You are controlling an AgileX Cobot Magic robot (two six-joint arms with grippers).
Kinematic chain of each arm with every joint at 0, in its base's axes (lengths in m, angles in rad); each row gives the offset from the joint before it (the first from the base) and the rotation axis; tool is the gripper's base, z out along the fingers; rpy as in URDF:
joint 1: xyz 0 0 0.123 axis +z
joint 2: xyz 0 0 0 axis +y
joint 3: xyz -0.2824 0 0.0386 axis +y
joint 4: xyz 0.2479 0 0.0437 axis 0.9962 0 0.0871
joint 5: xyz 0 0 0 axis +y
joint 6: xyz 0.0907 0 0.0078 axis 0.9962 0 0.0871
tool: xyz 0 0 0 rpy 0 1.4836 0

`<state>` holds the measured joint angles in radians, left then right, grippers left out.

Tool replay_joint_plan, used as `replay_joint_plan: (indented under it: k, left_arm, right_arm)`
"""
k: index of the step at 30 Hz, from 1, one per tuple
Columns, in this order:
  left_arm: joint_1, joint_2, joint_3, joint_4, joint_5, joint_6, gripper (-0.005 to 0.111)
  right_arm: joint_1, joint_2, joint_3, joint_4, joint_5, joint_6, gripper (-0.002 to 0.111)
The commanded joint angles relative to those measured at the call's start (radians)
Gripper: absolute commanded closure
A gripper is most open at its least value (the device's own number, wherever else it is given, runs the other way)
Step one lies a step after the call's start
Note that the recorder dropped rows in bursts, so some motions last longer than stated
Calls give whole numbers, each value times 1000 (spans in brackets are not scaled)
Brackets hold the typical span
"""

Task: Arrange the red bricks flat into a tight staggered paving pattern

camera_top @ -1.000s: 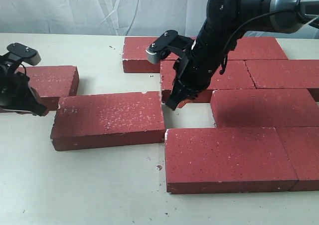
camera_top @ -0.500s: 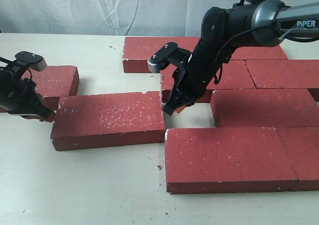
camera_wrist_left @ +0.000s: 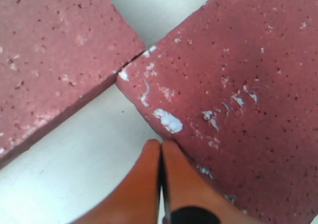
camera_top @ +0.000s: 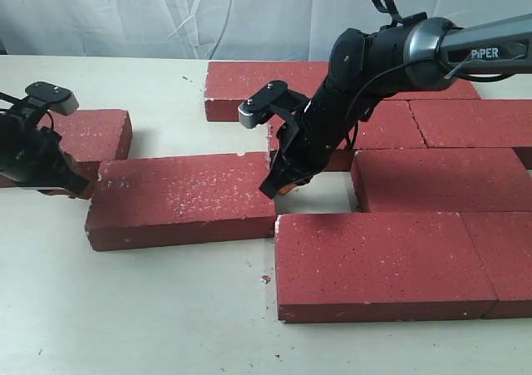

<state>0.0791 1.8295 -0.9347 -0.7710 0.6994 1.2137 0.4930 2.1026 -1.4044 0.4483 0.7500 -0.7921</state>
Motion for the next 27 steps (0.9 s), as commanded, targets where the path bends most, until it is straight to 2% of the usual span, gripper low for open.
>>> replay_joint_plan:
  k: [1,11,18,27]
  left_arm:
    - [-2,1,-4,-55,15,53,106]
    - [-2,1,-4,-97,40,105,106]
    - [-2,4,-4,-119,40,114,106]
    - [-2,23,-6,-118,38,131,106]
  right_arm:
    - [7,-5,2,10,5,-7,109]
    - [36,-5,-29,-6,81,-7,109]
    - [36,-5,-29,-148,21,63,109]
    - [36,-5,-29,-159,-56,97,109]
